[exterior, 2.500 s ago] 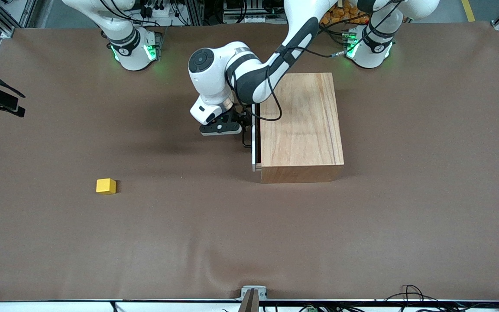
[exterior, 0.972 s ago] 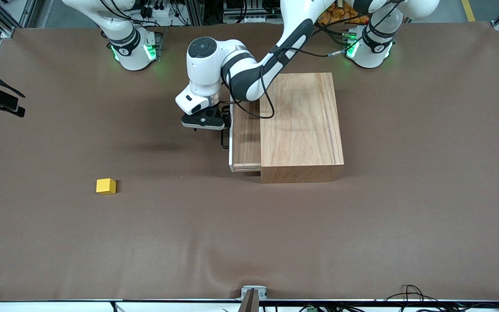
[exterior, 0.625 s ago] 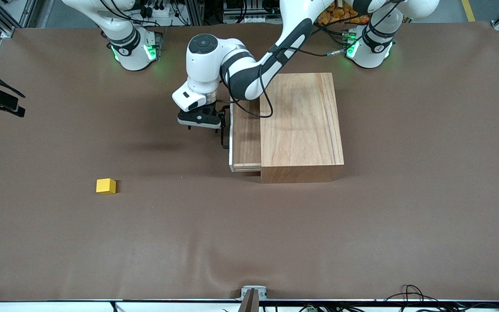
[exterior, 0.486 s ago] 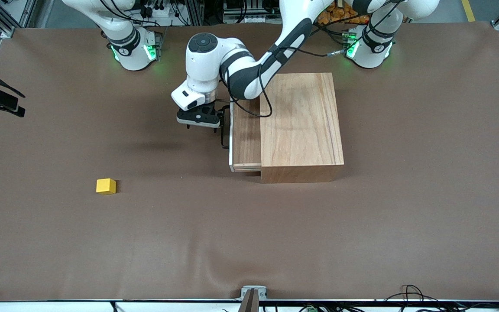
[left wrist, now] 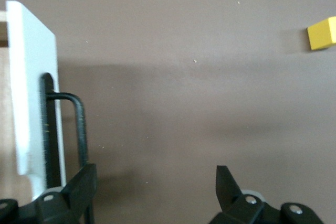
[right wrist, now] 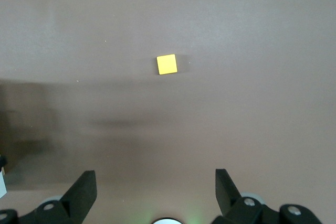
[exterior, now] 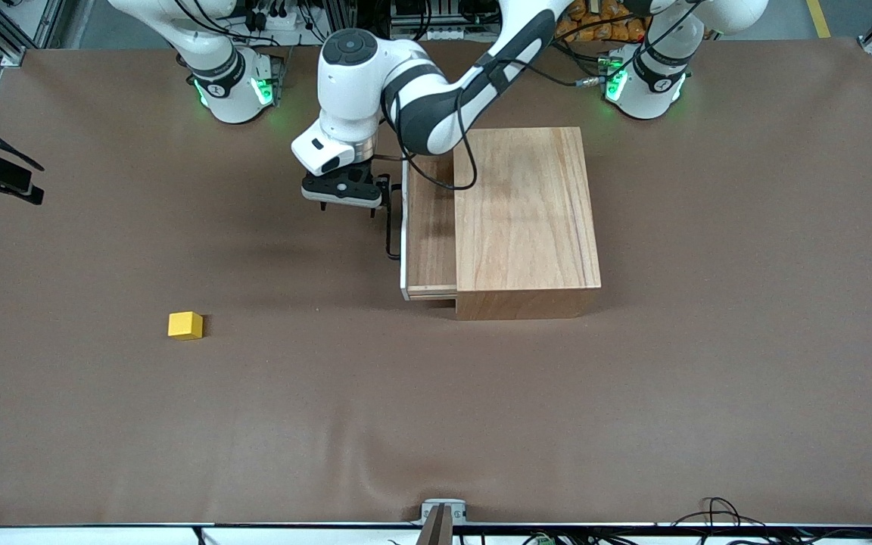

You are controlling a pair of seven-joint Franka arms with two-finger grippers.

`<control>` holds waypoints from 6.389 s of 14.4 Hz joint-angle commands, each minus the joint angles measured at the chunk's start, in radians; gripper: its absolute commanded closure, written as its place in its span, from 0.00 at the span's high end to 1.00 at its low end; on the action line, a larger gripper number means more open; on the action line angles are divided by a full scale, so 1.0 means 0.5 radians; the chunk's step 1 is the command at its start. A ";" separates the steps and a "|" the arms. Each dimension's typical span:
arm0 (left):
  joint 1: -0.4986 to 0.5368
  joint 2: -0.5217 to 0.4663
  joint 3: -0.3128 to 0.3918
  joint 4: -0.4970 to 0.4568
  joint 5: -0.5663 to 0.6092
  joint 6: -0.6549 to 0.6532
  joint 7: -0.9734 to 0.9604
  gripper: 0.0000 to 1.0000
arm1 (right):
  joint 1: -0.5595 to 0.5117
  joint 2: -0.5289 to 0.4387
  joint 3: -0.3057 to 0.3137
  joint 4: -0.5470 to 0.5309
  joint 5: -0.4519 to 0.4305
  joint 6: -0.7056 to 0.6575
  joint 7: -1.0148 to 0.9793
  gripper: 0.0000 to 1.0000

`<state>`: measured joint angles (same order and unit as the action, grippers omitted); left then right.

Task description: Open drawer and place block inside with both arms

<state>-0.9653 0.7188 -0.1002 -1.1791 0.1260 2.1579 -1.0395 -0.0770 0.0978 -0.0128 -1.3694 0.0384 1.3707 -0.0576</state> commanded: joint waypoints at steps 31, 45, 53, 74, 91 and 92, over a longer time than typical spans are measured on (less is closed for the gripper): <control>1.836 -1.876 -0.306 -1.118 -0.108 -1.291 1.683 1.00 | -0.251 0.936 0.016 -0.074 0.006 0.494 -0.414 1.00; 1.814 -1.720 0.234 -0.995 -0.175 -0.991 2.054 1.00 | -0.085 0.798 0.032 -1.084 0.110 1.909 -0.413 1.00; 1.839 -1.634 0.234 -0.879 -0.157 -0.947 2.054 1.00 | 0.028 0.887 0.026 -1.090 0.218 2.029 -0.422 0.57; 1.894 -1.499 0.253 -0.645 -0.227 -1.183 2.107 1.00 | 0.417 0.001 0.050 -0.682 0.343 0.557 0.592 0.11; 1.912 -1.502 0.234 -0.655 -0.221 -1.186 2.122 1.00 | 1.580 0.397 0.044 -0.648 0.347 1.351 3.173 0.11; 1.912 -1.502 0.231 -0.655 -0.224 -1.186 2.122 1.00 | 1.593 0.400 0.044 -0.648 0.347 1.351 3.341 0.10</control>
<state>-0.0242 -0.0321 0.0268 -1.5194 0.0264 1.5834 0.0205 0.7061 0.2988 0.0157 -1.7124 0.2148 2.0627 1.4724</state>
